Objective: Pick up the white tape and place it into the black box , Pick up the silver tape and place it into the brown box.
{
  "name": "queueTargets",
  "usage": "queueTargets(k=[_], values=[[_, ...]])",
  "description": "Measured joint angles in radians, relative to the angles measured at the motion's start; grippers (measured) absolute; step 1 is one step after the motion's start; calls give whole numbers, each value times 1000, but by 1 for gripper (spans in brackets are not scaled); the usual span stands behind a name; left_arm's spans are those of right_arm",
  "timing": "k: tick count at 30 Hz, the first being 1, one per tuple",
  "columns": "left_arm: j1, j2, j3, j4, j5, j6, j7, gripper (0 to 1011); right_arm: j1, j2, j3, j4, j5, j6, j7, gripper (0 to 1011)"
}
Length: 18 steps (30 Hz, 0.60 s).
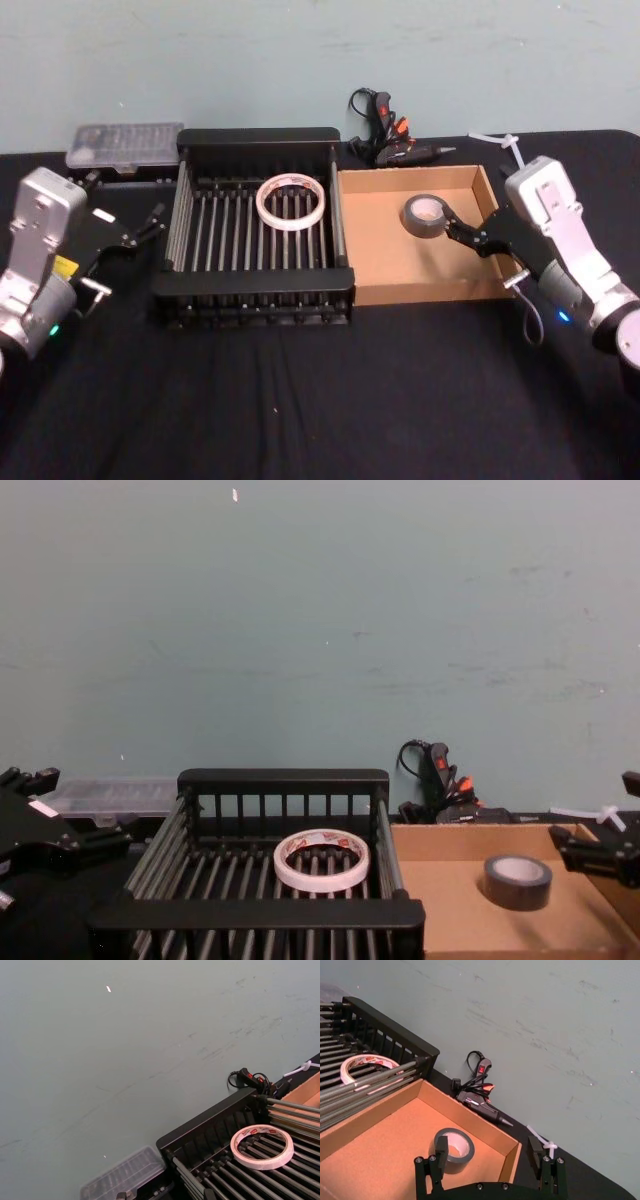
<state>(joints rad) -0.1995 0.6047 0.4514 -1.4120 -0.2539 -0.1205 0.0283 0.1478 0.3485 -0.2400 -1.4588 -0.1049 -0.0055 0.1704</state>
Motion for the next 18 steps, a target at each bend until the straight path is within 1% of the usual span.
queueTargets(k=[3, 9, 18], values=[[0, 0, 0, 0, 0, 0, 0, 1001, -12, -6, 6, 0, -15, -13, -7, 1002], [0, 0, 0, 0, 0, 0, 0, 1001, -20, -19, 17, 6, -31, -22, -9, 1002], [0, 0, 0, 0, 0, 0, 0, 1001, -19, -19, 17, 7, -32, -23, -9, 1002]])
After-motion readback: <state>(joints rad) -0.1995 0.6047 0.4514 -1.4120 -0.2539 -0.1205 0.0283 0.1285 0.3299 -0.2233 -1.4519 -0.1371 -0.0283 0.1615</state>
